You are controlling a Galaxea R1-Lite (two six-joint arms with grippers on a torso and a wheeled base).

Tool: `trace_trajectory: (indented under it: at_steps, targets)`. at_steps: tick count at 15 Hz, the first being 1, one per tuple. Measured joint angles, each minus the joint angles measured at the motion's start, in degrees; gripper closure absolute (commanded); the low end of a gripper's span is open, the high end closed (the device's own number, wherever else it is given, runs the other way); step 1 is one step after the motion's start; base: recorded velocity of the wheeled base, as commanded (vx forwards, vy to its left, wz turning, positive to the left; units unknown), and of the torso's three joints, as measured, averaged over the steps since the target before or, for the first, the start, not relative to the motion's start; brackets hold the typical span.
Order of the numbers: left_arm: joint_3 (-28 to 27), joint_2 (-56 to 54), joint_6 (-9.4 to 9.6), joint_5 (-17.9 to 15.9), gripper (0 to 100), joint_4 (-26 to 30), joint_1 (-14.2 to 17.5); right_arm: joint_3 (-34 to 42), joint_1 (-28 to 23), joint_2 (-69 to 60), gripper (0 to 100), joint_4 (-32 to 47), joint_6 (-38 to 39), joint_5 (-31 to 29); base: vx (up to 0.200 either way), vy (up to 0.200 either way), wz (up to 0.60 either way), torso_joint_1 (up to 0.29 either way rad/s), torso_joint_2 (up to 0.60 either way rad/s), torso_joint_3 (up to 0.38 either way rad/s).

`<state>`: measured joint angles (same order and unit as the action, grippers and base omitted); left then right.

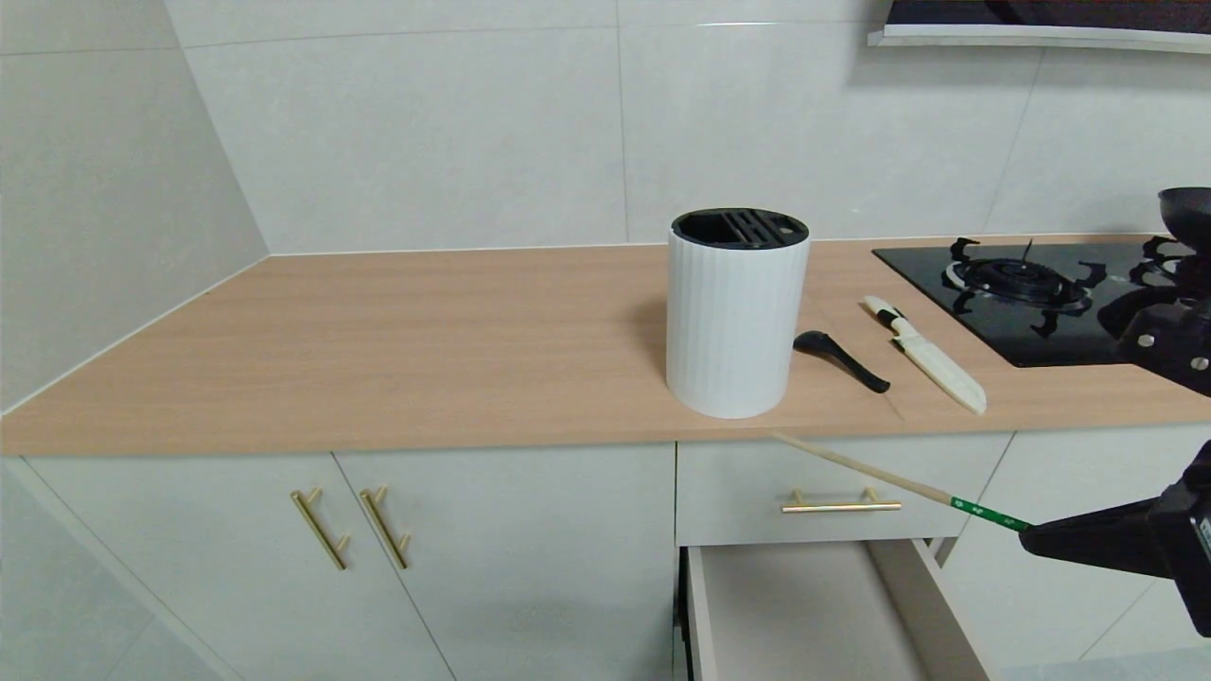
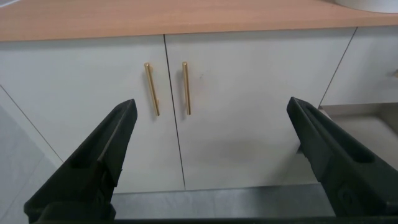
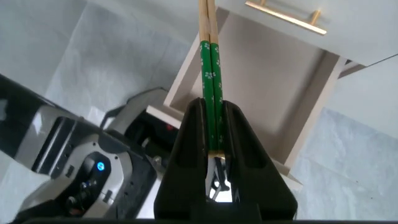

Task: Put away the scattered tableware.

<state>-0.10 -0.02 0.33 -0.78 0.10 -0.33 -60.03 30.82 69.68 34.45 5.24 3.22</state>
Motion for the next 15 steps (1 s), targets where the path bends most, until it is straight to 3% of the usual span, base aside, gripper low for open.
trace_trajectory:
  at_steps: [7,15]
  targets:
    - [0.0,0.0,0.0,0.0,0,-0.1,0.0,2.5,0.4,1.6,100,-2.5,-2.5,-0.2,0.0,0.0,0.0,-0.014,0.03,0.018]
    - [0.0,0.0,0.0,0.0,0,0.0,0.0,3.6,0.4,1.7,100,-3.1,-2.6,-0.5,0.0,0.0,0.0,-0.175,0.44,0.262]
